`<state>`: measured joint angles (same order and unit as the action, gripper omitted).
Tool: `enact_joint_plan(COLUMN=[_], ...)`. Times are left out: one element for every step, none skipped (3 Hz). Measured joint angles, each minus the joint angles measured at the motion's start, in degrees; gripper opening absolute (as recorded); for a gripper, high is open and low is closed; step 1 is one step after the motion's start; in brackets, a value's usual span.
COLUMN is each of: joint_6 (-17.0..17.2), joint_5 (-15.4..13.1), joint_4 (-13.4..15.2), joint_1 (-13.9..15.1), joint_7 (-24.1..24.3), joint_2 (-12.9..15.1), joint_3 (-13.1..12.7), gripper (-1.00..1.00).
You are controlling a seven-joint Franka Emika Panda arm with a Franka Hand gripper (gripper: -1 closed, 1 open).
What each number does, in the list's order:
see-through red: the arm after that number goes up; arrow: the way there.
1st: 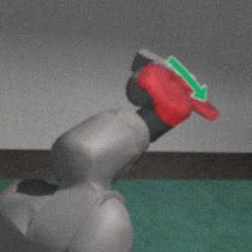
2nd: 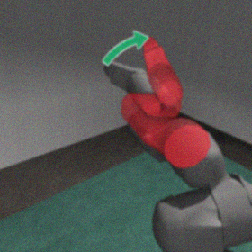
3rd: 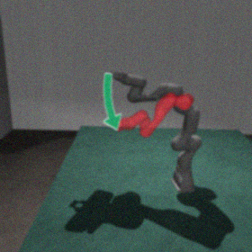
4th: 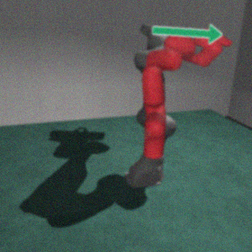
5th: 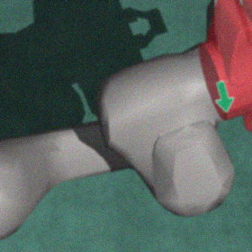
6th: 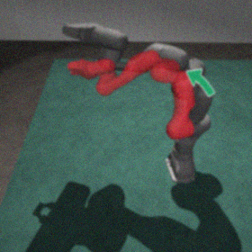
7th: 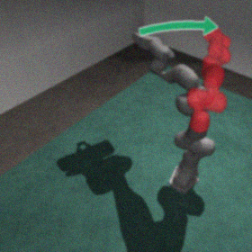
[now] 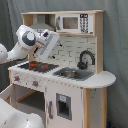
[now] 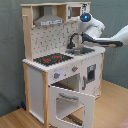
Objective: Play with the kitchen
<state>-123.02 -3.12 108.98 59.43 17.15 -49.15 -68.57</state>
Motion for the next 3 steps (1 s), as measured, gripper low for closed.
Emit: enact_joint_plan(joint_6=[-0.5, -0.9, -0.8], joint_5=[3.8, 4.4, 4.4], joint_4=[2.2, 3.8, 4.9], joint_1=[0.0, 0.0, 0.0], joint_7=[-0.4, -0.8, -4.0], joint_2=[4.0, 9.0, 14.4], joint_3=[-1.2, -3.9, -4.1], gripper=[1.0, 1.0, 1.0])
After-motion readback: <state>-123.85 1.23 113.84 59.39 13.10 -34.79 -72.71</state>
